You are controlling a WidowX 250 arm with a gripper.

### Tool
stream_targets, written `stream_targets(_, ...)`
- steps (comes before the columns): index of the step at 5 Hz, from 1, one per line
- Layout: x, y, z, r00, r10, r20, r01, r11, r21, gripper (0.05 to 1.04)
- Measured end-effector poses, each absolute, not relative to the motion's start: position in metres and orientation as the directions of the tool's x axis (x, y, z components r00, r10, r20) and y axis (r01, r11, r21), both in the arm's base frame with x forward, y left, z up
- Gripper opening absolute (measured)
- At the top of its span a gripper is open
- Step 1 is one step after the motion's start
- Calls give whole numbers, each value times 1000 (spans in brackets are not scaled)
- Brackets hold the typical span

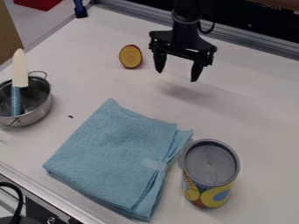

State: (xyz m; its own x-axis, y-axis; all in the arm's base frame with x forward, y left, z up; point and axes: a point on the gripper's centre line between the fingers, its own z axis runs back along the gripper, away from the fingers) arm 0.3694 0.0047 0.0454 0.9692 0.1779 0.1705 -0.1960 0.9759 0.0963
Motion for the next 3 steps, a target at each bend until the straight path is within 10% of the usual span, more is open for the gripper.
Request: stream_targets(3,350,41,52,977,187,100,-198,973,121,999)
